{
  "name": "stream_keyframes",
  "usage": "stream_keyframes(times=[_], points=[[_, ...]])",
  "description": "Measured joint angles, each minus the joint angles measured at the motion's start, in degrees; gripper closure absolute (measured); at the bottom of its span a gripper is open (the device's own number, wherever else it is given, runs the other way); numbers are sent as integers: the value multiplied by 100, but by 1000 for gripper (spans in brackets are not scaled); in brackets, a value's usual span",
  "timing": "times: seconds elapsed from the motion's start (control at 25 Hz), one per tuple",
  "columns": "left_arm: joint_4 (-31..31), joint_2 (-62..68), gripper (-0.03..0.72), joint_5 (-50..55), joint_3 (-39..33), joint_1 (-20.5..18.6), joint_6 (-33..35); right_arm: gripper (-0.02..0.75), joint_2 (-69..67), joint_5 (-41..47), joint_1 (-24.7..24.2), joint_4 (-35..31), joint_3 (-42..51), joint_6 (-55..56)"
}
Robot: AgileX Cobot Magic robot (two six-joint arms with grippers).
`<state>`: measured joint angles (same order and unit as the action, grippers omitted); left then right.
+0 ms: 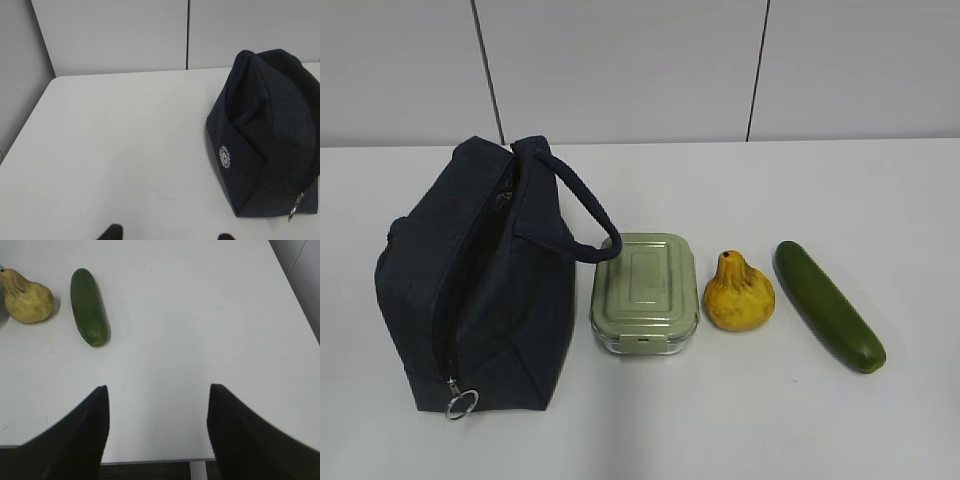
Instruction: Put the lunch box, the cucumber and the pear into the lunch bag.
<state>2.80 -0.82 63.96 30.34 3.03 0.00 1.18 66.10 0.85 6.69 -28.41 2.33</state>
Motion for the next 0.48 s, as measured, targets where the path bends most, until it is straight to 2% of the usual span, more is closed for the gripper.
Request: stream_keyframes(times=[0.48], points=[[0, 0, 346, 0, 0, 0, 0, 261, 0, 0, 0, 36, 0, 0]])
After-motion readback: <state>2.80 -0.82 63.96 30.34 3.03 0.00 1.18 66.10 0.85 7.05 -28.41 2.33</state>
